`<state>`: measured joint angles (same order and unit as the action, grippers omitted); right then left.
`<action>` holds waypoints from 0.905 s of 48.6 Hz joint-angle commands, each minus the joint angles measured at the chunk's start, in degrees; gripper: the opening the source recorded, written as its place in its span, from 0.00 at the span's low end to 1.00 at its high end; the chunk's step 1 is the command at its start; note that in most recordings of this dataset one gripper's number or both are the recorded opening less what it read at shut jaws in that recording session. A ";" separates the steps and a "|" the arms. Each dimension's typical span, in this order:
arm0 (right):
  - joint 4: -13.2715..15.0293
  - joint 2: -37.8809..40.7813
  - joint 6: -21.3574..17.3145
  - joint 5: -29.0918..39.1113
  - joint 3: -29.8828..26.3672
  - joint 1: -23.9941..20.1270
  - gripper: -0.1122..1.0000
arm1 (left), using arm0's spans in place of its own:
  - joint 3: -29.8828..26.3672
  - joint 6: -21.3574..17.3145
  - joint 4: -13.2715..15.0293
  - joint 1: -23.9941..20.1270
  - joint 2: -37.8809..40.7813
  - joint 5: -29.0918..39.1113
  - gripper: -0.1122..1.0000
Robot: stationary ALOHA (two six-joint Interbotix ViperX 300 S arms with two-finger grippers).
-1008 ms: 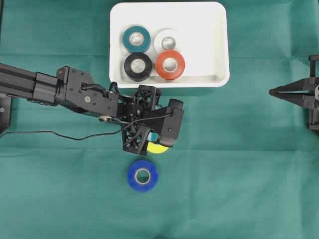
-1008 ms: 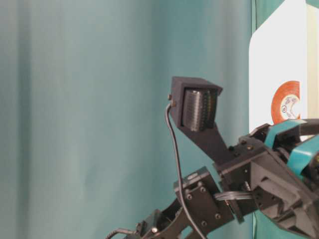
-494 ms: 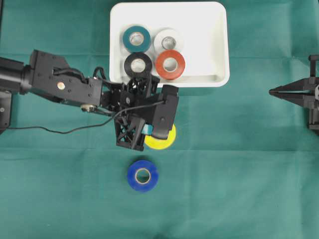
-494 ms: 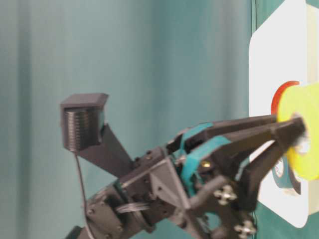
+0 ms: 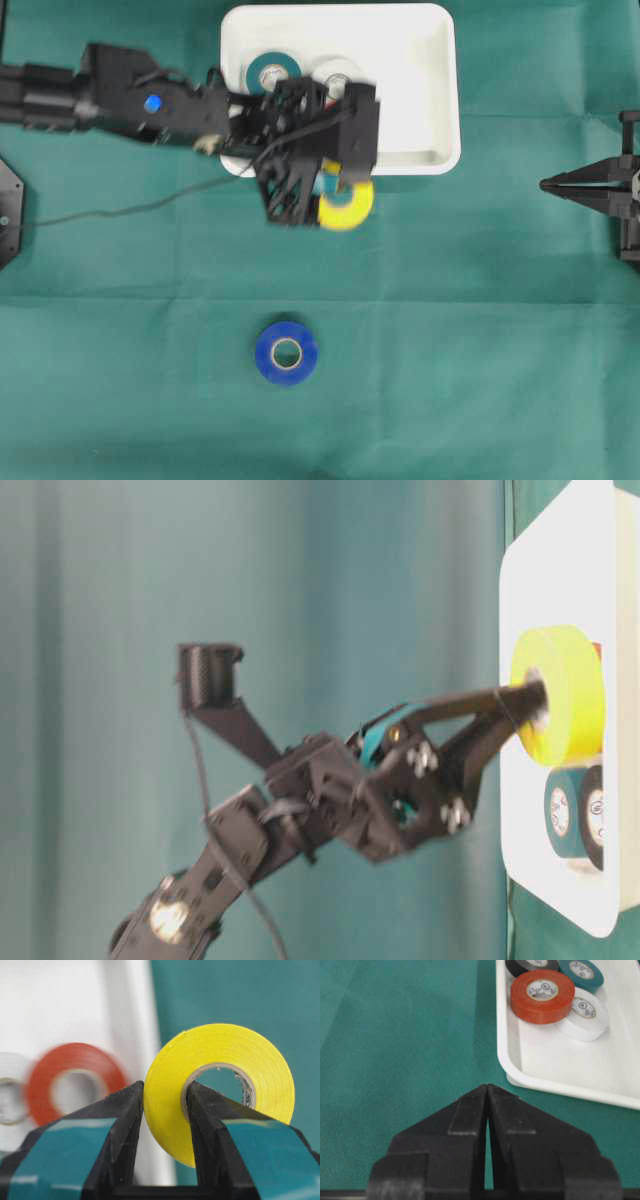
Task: Put the tape into the white case with the left arm.
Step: 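Lift the yellow tape and place it in the case's right side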
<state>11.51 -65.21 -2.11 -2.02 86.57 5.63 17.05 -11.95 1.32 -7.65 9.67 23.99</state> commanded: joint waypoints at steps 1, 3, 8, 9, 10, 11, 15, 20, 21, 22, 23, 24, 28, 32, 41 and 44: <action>0.09 0.35 -0.09 -0.62 -0.62 0.09 0.02 | -3.08 0.00 -0.09 -2.29 0.18 -0.44 0.32; 0.09 0.35 -0.09 -0.62 -0.62 0.09 0.02 | -4.04 0.00 -0.09 -3.34 0.79 -0.44 0.32; 0.09 0.35 -0.09 -0.62 -0.62 0.09 0.02 | -6.42 0.00 -0.09 -5.54 2.55 -0.44 0.32; 0.09 0.35 -0.09 -0.62 -0.62 0.09 0.02 | -6.94 0.00 -0.09 -5.89 2.81 -0.53 0.32; 0.09 0.26 -0.09 -0.62 -0.62 0.09 0.02 | -7.47 -0.09 -0.09 -6.33 3.25 -0.53 0.32; 0.09 0.35 -0.09 -0.62 -0.62 0.09 0.02 | -8.00 -0.09 -0.18 -6.68 3.60 -0.62 0.32; 0.09 0.35 -0.09 -0.62 -0.62 0.09 0.02 | -9.93 -0.09 -0.09 -8.09 5.19 -0.79 0.32; 0.09 0.35 -0.09 -0.62 -0.62 0.09 0.02 | -12.39 -0.09 -0.09 -9.40 7.03 -0.79 0.32; 0.09 0.35 -0.09 -0.70 -0.53 0.09 0.02 | -13.10 -0.09 -0.09 -9.67 7.56 -0.79 0.32; 0.09 0.35 -0.09 -0.70 -0.62 0.09 0.02 | -13.54 0.00 -0.09 -9.76 7.91 -0.88 0.32; 0.09 0.35 -0.09 -0.79 -0.53 0.00 0.02 | -13.89 0.00 -0.09 -10.02 8.17 -0.79 0.32; 0.09 0.26 -0.09 -0.79 -0.53 0.09 0.02 | -14.41 0.00 -0.09 -10.11 8.53 -0.79 0.32; 0.09 0.35 -0.09 -0.79 -0.53 0.09 0.02 | -15.73 0.09 -0.09 -10.46 9.32 -0.79 0.32; 0.09 0.35 -0.09 -0.79 -0.53 0.09 0.02 | -16.17 0.09 -0.09 -10.46 9.49 -0.79 0.32; 0.09 0.35 -0.09 -0.79 -0.53 0.09 0.02 | -16.26 0.18 -0.09 -10.46 9.49 -0.53 0.32; 0.09 0.35 -0.09 -0.79 -0.53 0.09 0.02 | -16.08 0.18 -0.09 -10.46 9.40 -0.53 0.32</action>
<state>11.51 -65.21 -2.11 -2.11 86.57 5.63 2.46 -11.95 1.32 -17.93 20.39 23.73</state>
